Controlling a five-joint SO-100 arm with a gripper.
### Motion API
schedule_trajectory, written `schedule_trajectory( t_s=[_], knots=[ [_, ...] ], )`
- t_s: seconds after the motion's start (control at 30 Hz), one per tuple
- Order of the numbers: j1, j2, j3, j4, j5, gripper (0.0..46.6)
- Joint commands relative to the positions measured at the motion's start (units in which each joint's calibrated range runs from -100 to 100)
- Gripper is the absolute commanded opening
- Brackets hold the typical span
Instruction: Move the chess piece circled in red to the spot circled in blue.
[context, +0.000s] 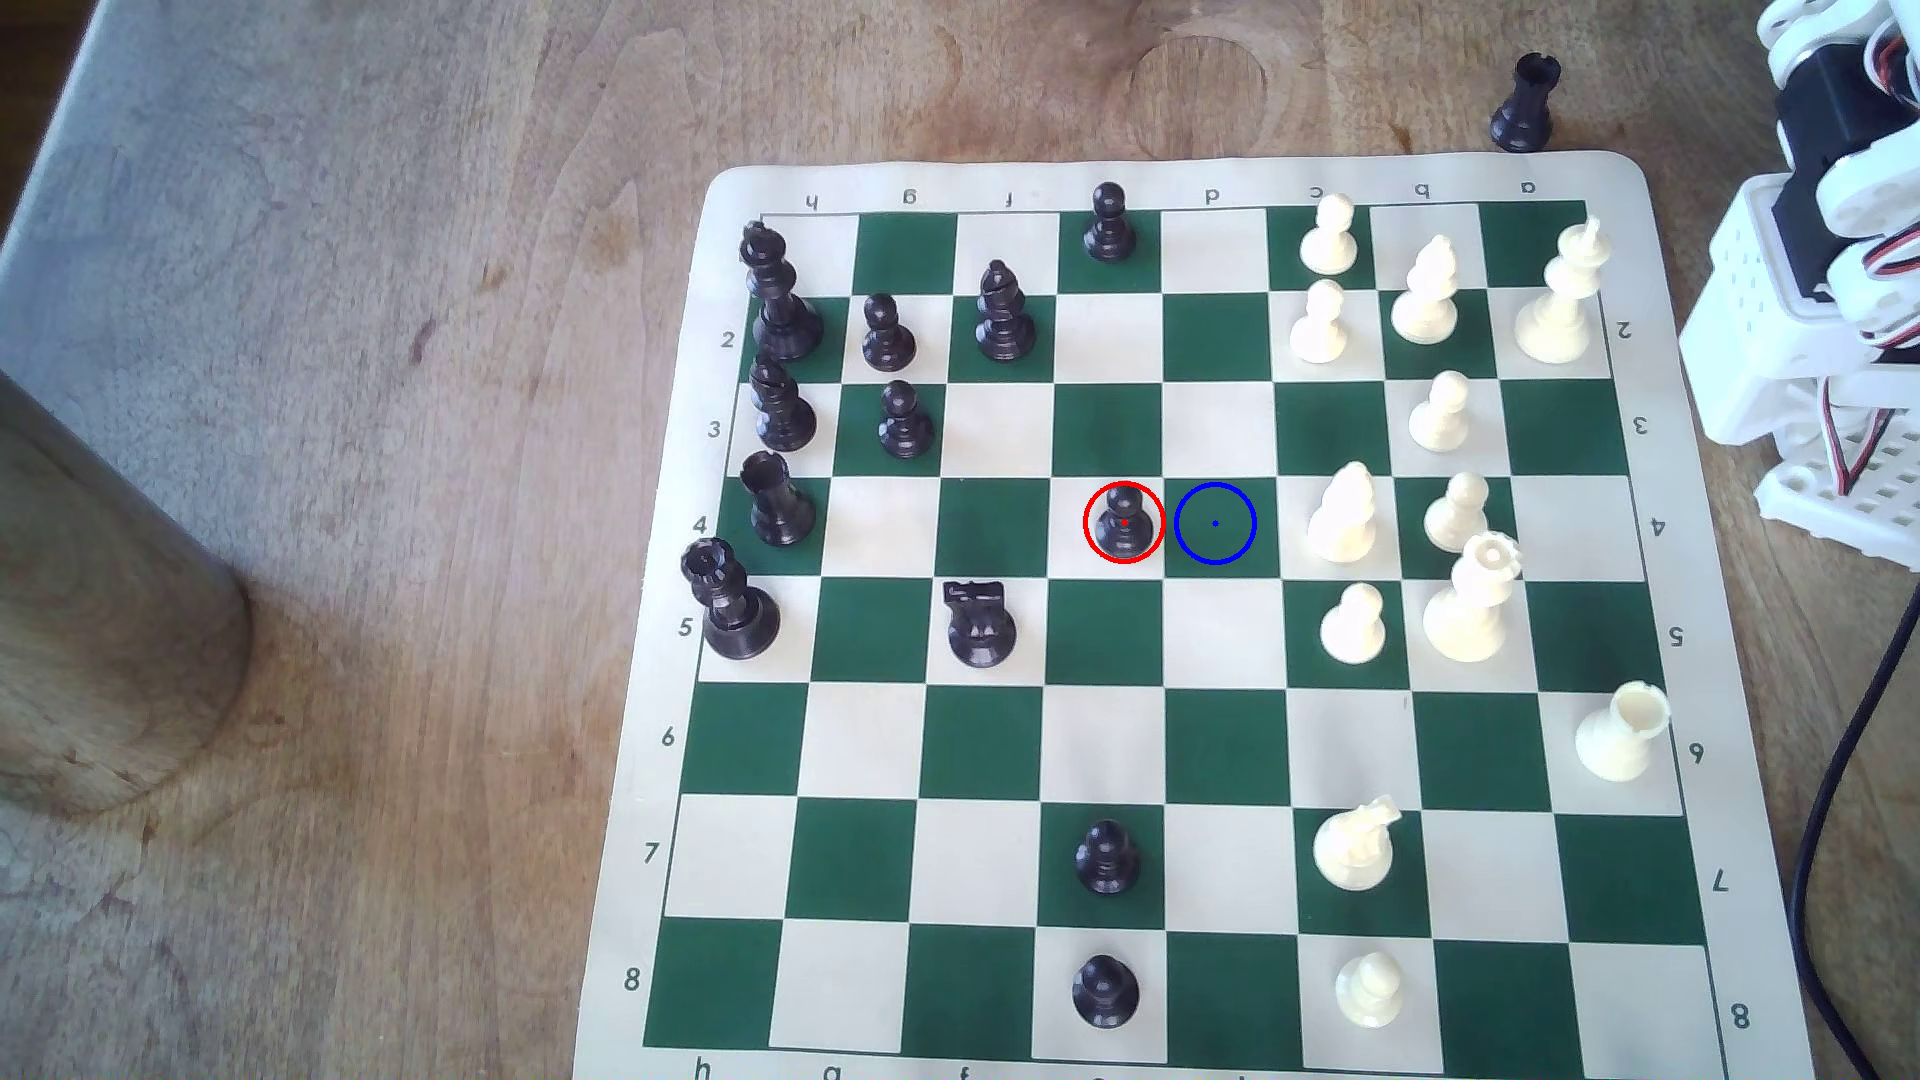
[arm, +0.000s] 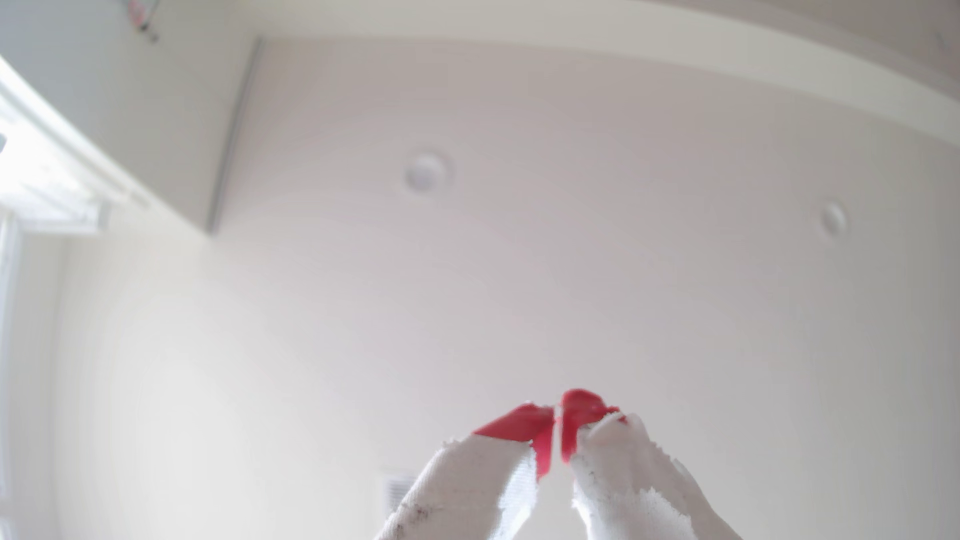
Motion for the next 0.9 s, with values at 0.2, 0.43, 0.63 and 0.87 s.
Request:
schedule_trajectory(
  t_s=[0.2,0.43,0.63,0.87],
  knots=[
    [-0.4,0.1,-12.3,35.7,0.2,0.2],
    [-0.4,0.1,-20.1,68.4,-0.1,0.2],
    [2.7,0.1,-25.8,95.0,-0.2,0.2],
    [5.3,0.1,-35.3,125.5,-0.3,0.2]
  ],
)
